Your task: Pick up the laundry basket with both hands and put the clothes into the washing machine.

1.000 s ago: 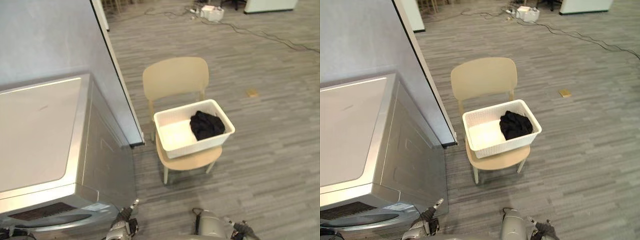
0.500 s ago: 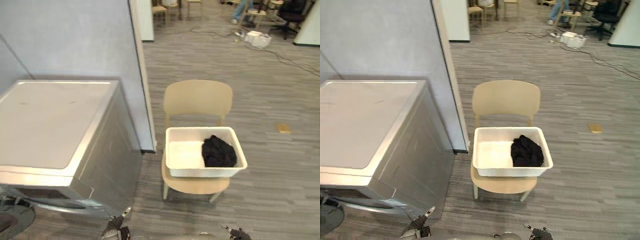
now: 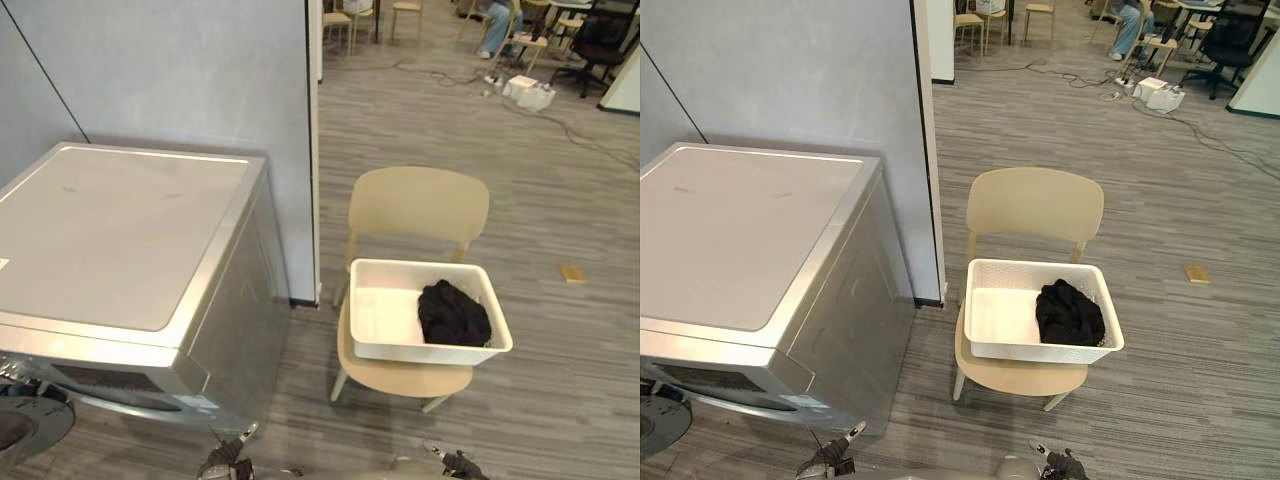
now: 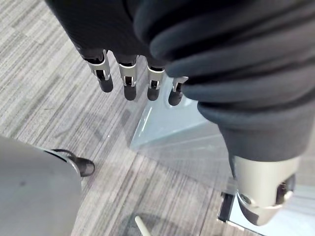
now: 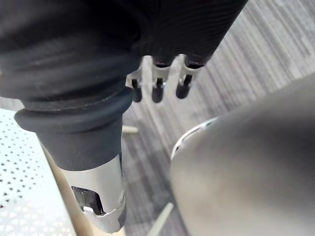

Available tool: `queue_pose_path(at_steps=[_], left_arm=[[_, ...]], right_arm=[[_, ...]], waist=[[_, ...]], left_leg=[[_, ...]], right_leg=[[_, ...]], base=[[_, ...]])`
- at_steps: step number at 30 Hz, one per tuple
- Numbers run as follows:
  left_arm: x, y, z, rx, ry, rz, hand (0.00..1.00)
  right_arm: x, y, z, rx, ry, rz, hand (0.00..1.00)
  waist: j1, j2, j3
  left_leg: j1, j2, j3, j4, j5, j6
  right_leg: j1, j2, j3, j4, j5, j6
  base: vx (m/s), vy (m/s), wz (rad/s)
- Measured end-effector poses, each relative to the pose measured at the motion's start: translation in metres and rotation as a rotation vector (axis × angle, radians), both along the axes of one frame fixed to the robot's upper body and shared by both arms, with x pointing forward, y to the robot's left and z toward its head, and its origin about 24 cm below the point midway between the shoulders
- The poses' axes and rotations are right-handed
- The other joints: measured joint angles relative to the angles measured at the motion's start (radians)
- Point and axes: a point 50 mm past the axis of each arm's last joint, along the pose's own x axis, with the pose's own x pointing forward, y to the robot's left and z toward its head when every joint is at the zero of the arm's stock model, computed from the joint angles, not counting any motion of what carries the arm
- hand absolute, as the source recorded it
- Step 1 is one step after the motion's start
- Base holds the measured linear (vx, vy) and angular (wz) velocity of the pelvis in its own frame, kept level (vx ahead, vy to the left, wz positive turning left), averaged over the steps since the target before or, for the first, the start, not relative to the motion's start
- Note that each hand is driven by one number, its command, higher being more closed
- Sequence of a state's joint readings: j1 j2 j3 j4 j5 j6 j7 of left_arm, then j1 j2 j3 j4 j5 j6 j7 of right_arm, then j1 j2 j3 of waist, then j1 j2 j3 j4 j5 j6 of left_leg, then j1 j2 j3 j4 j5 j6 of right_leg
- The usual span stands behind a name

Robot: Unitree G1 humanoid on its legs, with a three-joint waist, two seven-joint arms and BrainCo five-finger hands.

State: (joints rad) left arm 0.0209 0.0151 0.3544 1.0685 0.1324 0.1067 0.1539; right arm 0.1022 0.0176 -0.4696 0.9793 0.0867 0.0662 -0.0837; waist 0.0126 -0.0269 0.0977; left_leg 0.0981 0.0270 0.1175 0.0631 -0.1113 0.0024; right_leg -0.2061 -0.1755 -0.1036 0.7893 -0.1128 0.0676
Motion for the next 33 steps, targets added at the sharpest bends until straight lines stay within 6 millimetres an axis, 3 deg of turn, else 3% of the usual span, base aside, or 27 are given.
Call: queue_pose_path(at_steps=[1, 2, 5, 7, 8, 9, 10, 11, 12, 14, 16, 18, 21, 24, 26, 28, 29, 33], left_arm=[[0.004, 0.000, 0.001, 0.002, -0.006, -0.010, 0.00], [0.006, -0.001, 0.001, 0.001, -0.008, -0.011, 0.00], [0.004, -0.001, 0.001, 0.003, -0.004, -0.011, 0.00], [-0.002, 0.004, 0.001, 0.012, 0.001, 0.013, 0.00], [-0.006, 0.005, 0.000, 0.007, 0.011, 0.043, 0.00], [-0.008, -0.003, -0.003, -0.017, 0.023, 0.043, 0.00], [-0.009, -0.004, -0.003, -0.020, 0.023, 0.042, 0.00], [-0.006, -0.011, -0.004, -0.038, 0.025, 0.031, 0.00], [-0.006, -0.015, -0.004, -0.050, 0.029, 0.029, 0.00], [-0.009, -0.014, -0.005, -0.048, 0.036, 0.033, 0.00], [-0.010, -0.012, -0.005, -0.048, 0.041, 0.032, 0.00], [-0.011, -0.009, -0.005, -0.044, 0.045, 0.030, 0.00], [-0.014, 0.001, -0.004, -0.020, 0.055, 0.021, 0.00], [-0.015, 0.002, -0.004, -0.002, 0.058, 0.018, 0.00], [-0.019, -0.002, -0.005, 0.005, 0.064, -0.003, 0.00], [-0.019, -0.007, -0.005, 0.018, 0.066, -0.032, 0.00], [-0.017, -0.008, -0.004, 0.028, 0.059, -0.059, 0.00], [-0.012, -0.010, -0.003, 0.055, 0.058, -0.169, 0.00]], right_arm=[[-0.007, -0.004, 0.000, -0.012, 0.013, -0.005, 0.00], [-0.012, -0.006, -0.001, -0.015, 0.026, -0.009, 0.00], [-0.030, -0.007, -0.003, -0.009, 0.069, -0.061, 0.00], [-0.037, -0.008, -0.005, 0.000, 0.088, -0.110, 0.00], [-0.044, -0.008, -0.007, 0.015, 0.113, -0.128, 0.00], [-0.052, -0.011, -0.008, 0.019, 0.137, -0.169, 0.00], [-0.053, -0.013, -0.007, 0.019, 0.141, -0.186, 0.00], [-0.053, -0.022, -0.006, 0.010, 0.142, -0.220, 0.00], [-0.060, -0.027, -0.006, 0.007, 0.160, -0.260, 0.00], [-0.071, -0.034, -0.005, -0.003, 0.185, -0.289, 0.00], [-0.066, -0.039, -0.004, -0.005, 0.173, -0.304, 0.00], [-0.054, -0.044, -0.003, -0.007, 0.126, -0.339, 0.00], [-0.036, -0.048, 0.003, -0.024, 0.044, -0.393, 0.00], [-0.012, -0.076, 0.033, -0.189, -0.150, -0.467, 0.00], [0.015, -0.101, 0.076, -0.374, -0.344, -0.483, 0.00], [0.037, -0.113, 0.118, -0.541, -0.502, -0.456, 0.00], [0.050, -0.113, 0.137, -0.610, -0.573, -0.419, 0.00], [0.095, -0.093, 0.169, -0.694, -0.721, -0.220, 0.00]], waist=[[-0.007, -0.009, 0.001], [-0.005, -0.009, 0.001], [0.000, -0.011, 0.002], [0.004, -0.023, -0.001], [-0.001, -0.030, -0.006], [0.003, 0.007, -0.022], [0.004, 0.011, -0.025], [-0.004, 0.038, -0.018], [-0.004, 0.049, -0.020], [-0.003, 0.047, -0.025], [-0.006, 0.047, -0.027], [-0.026, 0.053, -0.036], [-0.028, 0.033, -0.037], [-0.042, 0.036, -0.041], [-0.054, 0.047, -0.048], [-0.054, 0.052, -0.051], [-0.053, 0.052, -0.051], [-0.052, 0.050, -0.050]], left_leg=[[0.004, 0.020, -0.018, 0.039, -0.006, -0.007], [0.000, 0.027, -0.027, 0.050, -0.008, -0.011], [0.042, 0.055, -0.028, 0.025, -0.002, -0.044], [0.074, 0.069, -0.003, 0.009, -0.015, -0.087], [0.081, 0.093, -0.006, 0.006, -0.033, -0.118], [0.073, 0.137, -0.005, 0.006, -0.037, -0.123], [0.068, 0.141, -0.007, 0.006, -0.037, -0.122], [0.064, 0.159, -0.037, 0.003, -0.036, -0.121], [0.065, 0.162, -0.038, 0.002, -0.034, -0.121], [0.075, 0.182, -0.031, 0.005, -0.034, -0.121], [0.068, 0.187, -0.029, 0.001, -0.034, -0.121], [0.046, 0.178, -0.029, -0.024, -0.027, -0.136], [0.037, 0.163, -0.028, -0.026, -0.024, -0.140], [0.036, 0.149, -0.025, -0.028, -0.024, -0.140], [0.032, 0.144, -0.018, -0.030, -0.024, -0.140], [0.032, 0.148, -0.013, -0.031, -0.024, -0.140], [0.032, 0.150, -0.011, -0.032, -0.024, -0.140], [0.029, 0.149, -0.011, -0.032, -0.024, -0.141]], right_leg=[[-0.051, 0.018, 0.056, 0.123, -0.011, 0.011], [-0.068, 0.019, 0.070, 0.152, -0.018, 0.019], [-0.095, -0.047, 0.099, 0.055, -0.016, 0.018], [-0.070, -0.106, 0.081, -0.164, 0.077, -0.051], [-0.011, -0.065, 0.085, -0.263, 0.053, 0.027], [0.030, -0.016, 0.077, -0.377, 0.032, 0.047], [0.048, -0.006, 0.072, -0.436, 0.011, 0.055], [0.055, 0.024, 0.063, -0.481, 0.025, 0.049], [0.065, 0.050, 0.065, -0.501, 0.033, 0.040], [0.086, 0.078, 0.064, -0.530, 0.042, 0.031], [0.102, 0.086, 0.067, -0.589, 0.072, 0.035], [0.118, 0.082, 0.069, -0.689, 0.140, 0.044], [0.152, 0.068, 0.074, -0.791, 0.205, 0.051], [0.171, 0.056, 0.071, -0.830, 0.226, 0.054], [0.171, 0.050, 0.071, -0.849, 0.235, 0.058], [0.178, 0.054, 0.070, -0.869, 0.244, 0.058], [0.185, 0.056, 0.068, -0.886, 0.255, 0.057], [0.183, 0.055, 0.068, -0.889, 0.258, 0.059]], base=[[0.17, -0.125, 0.51], [0.19, -0.183, 0.66], [0.16, -0.226, 0.22], [0.12, -0.319, -0.37], [0.10, -0.360, -0.60], [0.10, -0.343, -0.63], [0.09, -0.282, -0.63], [0.06, -0.236, -0.39], [0.06, -0.239, -0.28], [0.05, -0.155, -0.14], [0.00, -0.033, -0.10], [-0.03, 0.056, -0.05], [-0.02, 0.067, -0.05], [0.00, 0.031, 0.03], [-0.01, 0.018, -0.04], [0.00, -0.004, -0.04], [-0.01, -0.016, -0.05], [-0.01, -0.005, 0.00]])
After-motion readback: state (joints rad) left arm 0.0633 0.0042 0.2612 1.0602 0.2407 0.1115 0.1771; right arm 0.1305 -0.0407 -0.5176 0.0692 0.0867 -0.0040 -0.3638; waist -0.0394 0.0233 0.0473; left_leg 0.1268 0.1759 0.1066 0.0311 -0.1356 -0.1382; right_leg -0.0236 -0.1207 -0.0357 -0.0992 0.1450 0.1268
